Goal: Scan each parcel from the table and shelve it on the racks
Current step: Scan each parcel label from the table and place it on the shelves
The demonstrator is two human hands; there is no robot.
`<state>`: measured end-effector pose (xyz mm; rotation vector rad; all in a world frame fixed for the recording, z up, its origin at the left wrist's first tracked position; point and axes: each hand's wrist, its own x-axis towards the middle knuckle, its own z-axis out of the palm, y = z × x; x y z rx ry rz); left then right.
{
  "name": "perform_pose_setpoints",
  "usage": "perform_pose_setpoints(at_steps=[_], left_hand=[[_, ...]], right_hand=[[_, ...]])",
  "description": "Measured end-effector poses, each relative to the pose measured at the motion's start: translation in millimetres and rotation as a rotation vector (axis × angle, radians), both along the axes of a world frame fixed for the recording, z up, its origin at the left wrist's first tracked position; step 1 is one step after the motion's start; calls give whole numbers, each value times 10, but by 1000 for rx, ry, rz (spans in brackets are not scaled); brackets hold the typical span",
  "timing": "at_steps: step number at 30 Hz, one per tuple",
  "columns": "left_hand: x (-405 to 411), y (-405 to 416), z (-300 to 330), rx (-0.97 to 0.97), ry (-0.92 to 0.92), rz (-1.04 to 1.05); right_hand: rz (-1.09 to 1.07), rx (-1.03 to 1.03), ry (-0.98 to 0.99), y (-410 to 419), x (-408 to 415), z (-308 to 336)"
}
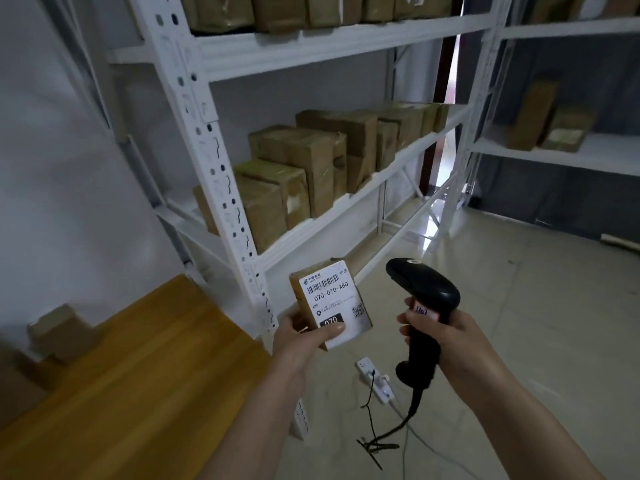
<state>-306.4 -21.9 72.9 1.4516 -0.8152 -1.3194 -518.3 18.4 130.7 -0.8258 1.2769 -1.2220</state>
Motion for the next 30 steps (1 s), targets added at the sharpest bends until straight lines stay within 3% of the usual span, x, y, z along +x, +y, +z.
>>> perform_pose_setpoints(at_steps=[9,18,30], left_hand=[[-458,-628,365,-89,101,48],[-512,-1525,789,-224,173,141],[-907,-2268,666,-166,144,-24]], right_hand=[[13,-50,-56,-567,-377,-4],[135,-160,-65,-1813,-350,423],[6,-106,-232,-2707,-807,223]])
